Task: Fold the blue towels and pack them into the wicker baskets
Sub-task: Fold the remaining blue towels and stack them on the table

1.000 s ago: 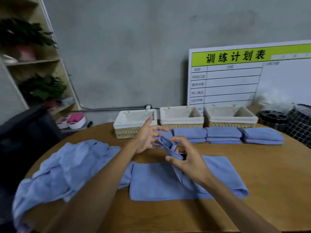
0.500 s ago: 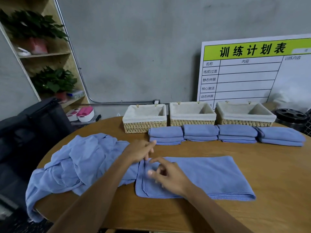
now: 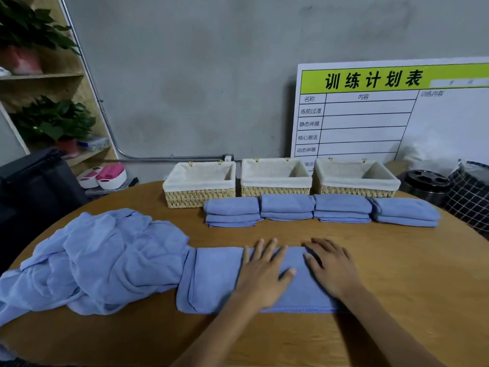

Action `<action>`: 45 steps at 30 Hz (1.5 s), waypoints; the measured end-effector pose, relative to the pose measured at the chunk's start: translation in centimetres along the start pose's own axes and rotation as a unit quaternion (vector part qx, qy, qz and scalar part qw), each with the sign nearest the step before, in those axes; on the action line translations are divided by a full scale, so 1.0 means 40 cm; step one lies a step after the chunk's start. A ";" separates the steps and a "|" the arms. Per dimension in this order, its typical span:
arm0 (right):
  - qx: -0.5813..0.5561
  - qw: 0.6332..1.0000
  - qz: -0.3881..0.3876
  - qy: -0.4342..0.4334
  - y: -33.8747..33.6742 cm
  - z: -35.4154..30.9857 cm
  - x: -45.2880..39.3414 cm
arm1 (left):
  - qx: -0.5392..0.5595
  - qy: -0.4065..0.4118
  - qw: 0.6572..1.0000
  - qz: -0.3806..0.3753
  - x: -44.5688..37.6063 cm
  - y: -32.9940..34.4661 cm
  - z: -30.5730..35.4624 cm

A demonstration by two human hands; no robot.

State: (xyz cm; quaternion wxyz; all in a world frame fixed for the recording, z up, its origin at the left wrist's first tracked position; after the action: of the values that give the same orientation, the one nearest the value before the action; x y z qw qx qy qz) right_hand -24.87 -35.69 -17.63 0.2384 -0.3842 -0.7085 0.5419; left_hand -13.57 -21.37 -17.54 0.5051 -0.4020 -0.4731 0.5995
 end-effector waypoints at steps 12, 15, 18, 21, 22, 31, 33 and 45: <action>0.035 0.997 -0.043 0.049 0.002 0.006 0.001 | -0.041 -0.089 0.995 -0.010 0.119 -0.029 -0.215; 0.028 0.998 -0.001 0.061 -0.013 0.017 0.009 | -0.035 -0.089 0.995 -0.012 0.121 -0.026 -0.216; 0.047 0.993 0.076 0.071 -0.057 0.032 0.026 | -0.031 -0.098 0.994 -0.019 0.119 -0.033 -0.207; 0.074 0.989 0.087 0.094 -0.077 0.072 0.055 | -0.049 -0.086 0.994 -0.034 0.100 -0.050 -0.168; 0.076 0.988 0.091 0.100 -0.079 0.089 0.070 | -0.063 -0.057 0.996 -0.028 0.084 -0.059 -0.141; 0.000 0.992 0.053 0.113 -0.095 0.173 0.123 | 0.102 0.131 0.986 0.012 -0.315 -0.026 0.152; -0.029 0.990 0.044 0.128 -0.113 0.213 0.097 | 0.181 0.136 0.974 0.009 -0.388 -0.015 0.181; -0.363 0.926 0.038 0.096 -0.168 0.356 0.073 | 0.356 0.160 0.921 0.020 -0.551 -0.017 0.244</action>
State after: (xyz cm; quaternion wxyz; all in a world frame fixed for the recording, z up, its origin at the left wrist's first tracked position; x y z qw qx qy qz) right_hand -39.24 -42.46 -15.70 0.1284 -0.5210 -0.8156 0.2165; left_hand -19.12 -44.65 -14.53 0.6721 -0.2954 -0.1335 0.6658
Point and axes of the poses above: each hand's wrist, its own x-axis away from the middle knuckle, its own y-axis out of the palm, z = x × y, the point moved 5 cm from there along -x, towards the middle knuckle, and after that the axes turned 15 degrees about y, right-handed, at the moved point
